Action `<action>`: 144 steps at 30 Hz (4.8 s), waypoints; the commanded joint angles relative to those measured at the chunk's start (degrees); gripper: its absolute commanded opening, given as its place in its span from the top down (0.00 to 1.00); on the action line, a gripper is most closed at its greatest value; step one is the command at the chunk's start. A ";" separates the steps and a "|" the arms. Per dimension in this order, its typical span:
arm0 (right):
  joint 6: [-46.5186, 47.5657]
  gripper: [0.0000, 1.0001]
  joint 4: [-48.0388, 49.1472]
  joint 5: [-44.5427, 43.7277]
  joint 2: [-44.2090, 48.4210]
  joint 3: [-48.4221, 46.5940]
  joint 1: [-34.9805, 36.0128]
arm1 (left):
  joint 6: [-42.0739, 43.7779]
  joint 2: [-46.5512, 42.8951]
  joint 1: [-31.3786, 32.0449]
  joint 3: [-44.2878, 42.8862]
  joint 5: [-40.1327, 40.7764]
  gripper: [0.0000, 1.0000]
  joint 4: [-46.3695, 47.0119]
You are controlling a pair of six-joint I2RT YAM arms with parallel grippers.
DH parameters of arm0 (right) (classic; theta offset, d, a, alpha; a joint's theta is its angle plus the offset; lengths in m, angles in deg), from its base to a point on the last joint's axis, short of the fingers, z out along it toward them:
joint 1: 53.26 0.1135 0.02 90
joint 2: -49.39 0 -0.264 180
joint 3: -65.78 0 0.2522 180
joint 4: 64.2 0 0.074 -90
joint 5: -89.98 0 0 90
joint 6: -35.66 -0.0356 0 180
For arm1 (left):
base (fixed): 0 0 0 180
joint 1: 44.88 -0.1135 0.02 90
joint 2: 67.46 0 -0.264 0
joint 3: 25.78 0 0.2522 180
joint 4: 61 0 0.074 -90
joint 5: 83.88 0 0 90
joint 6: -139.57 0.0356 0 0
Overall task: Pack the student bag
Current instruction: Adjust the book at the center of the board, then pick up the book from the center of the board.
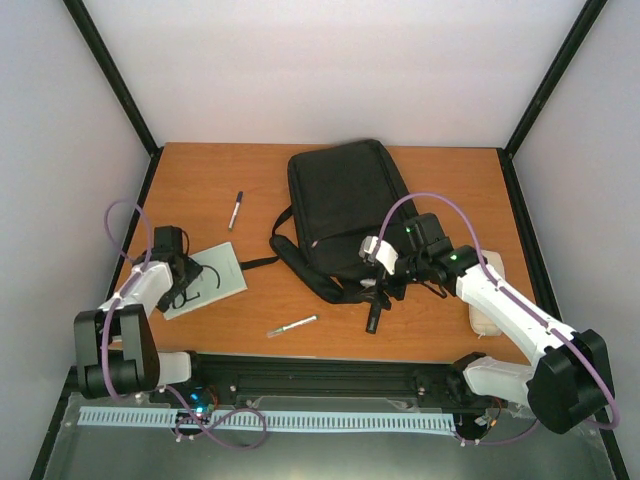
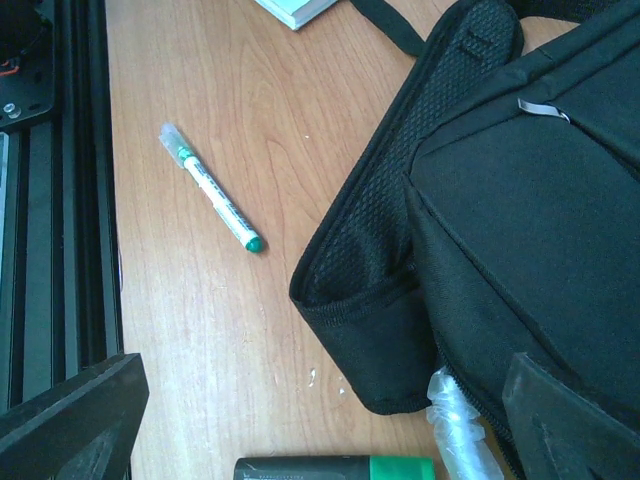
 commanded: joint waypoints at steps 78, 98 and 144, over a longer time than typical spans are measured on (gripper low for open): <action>-19.41 0.16 -2.13 -0.75 -19.51 -21.37 4.57 | 16.80 -1.64 28.11 -22.28 -10.61 0.03 -10.73; -36.69 0.44 3.19 -0.38 -54.75 -48.50 17.51 | 21.17 27.31 1.89 -28.88 -32.06 0.19 0.34; -38.35 0.57 0.39 -6.61 -67.32 -47.56 11.36 | -2.66 9.28 11.12 9.10 -46.58 0.18 23.15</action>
